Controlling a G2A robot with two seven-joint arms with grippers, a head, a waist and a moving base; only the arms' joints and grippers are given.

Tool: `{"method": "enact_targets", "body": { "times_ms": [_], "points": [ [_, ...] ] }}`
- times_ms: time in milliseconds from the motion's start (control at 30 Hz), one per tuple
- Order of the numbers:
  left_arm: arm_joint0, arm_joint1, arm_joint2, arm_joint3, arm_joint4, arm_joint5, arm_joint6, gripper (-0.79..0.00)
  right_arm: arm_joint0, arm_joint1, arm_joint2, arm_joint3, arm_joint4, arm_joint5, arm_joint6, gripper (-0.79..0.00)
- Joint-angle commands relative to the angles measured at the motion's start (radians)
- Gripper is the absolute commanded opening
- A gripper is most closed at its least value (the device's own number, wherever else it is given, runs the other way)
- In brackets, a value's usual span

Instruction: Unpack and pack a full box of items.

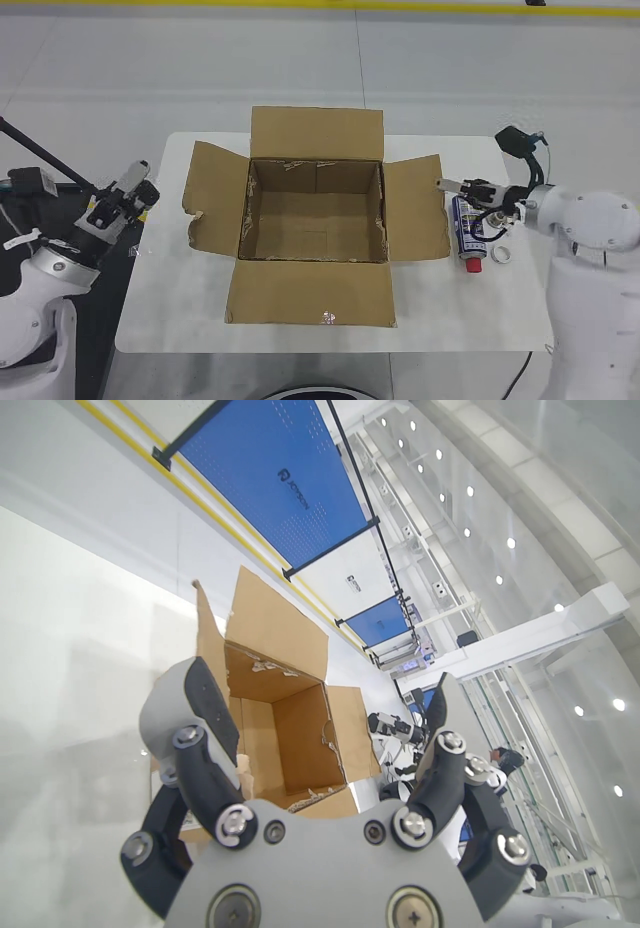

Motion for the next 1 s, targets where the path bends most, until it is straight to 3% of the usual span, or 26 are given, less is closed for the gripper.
{"method": "enact_targets", "body": {
  "times_ms": [0, 300, 967],
  "points": [
    [0.01, 0.0, -0.015, -0.004, 0.004, 0.004, 0.017, 0.0, 0.007, 0.001, -0.014, 0.019, 0.042, -0.009, 0.0, 0.0],
    [0.062, 0.004, -0.024, -0.054, -0.028, -0.073, -0.03, 0.0, 0.023, 0.011, -0.069, 0.064, 0.107, -0.03, -0.002, 0.0],
    [0.112, 0.008, -0.052, -0.064, -0.061, -0.093, 0.002, 0.0, 0.027, 0.031, -0.173, 0.081, 0.25, -0.067, -0.041, 0.0]
  ]
}}
